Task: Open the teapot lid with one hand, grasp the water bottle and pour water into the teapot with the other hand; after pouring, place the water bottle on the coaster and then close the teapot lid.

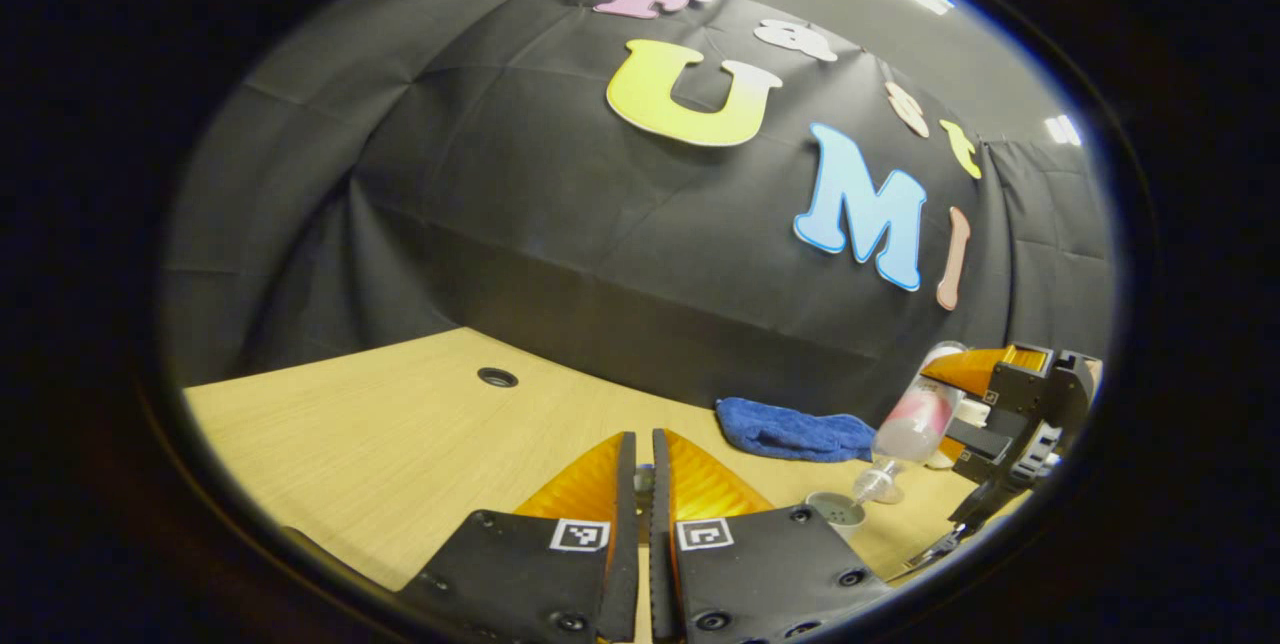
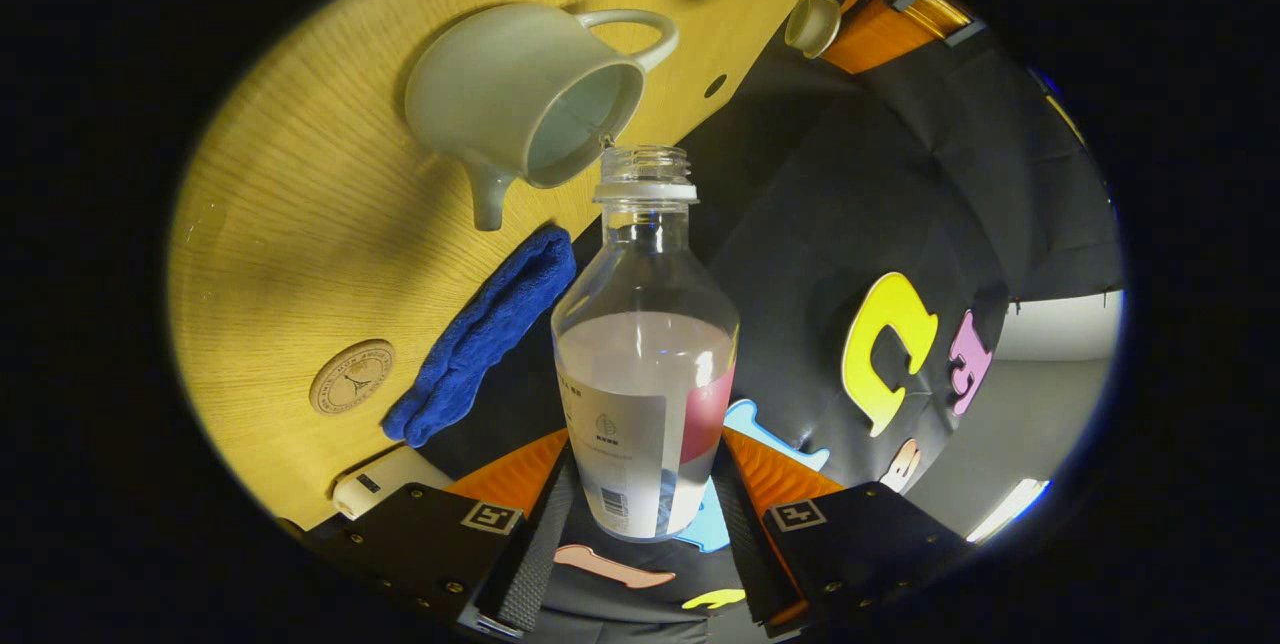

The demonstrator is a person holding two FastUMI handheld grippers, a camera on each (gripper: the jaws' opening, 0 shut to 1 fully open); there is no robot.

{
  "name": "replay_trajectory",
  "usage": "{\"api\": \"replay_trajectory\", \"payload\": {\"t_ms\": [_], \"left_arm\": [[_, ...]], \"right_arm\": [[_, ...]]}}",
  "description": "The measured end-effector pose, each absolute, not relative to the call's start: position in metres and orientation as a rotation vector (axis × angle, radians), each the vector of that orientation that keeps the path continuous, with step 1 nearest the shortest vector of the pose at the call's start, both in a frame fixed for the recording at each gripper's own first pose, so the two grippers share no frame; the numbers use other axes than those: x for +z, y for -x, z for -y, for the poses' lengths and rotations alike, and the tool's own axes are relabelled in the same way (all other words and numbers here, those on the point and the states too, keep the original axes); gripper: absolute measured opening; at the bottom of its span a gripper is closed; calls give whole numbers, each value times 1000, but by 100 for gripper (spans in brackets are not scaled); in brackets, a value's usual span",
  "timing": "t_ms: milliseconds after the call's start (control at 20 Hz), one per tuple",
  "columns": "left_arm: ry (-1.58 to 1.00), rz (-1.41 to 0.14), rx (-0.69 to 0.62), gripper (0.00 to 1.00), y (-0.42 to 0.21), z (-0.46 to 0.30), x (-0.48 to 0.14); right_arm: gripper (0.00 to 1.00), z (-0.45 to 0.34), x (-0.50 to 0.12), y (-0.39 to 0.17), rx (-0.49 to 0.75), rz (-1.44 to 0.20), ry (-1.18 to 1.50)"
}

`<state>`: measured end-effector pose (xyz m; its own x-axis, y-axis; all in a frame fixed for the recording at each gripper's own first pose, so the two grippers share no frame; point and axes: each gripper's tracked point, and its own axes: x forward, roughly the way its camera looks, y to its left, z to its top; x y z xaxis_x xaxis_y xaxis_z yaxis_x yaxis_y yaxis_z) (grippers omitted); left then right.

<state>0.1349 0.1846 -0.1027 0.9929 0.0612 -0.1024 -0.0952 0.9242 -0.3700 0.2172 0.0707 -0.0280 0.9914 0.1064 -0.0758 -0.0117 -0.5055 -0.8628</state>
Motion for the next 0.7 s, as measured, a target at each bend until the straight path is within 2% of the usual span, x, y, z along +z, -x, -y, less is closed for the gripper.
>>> {"api": "replay_trajectory", "payload": {"t_ms": [500, 700], "left_arm": [[392, -95, 70, 11, -136, -184, -104], [399, -89, 64, 12, -135, -185, -100]], "right_arm": [[75, -70, -29, -219, 135, 77, 2077], [75, -65, -63, -215, 252, -60, 1850]]}}
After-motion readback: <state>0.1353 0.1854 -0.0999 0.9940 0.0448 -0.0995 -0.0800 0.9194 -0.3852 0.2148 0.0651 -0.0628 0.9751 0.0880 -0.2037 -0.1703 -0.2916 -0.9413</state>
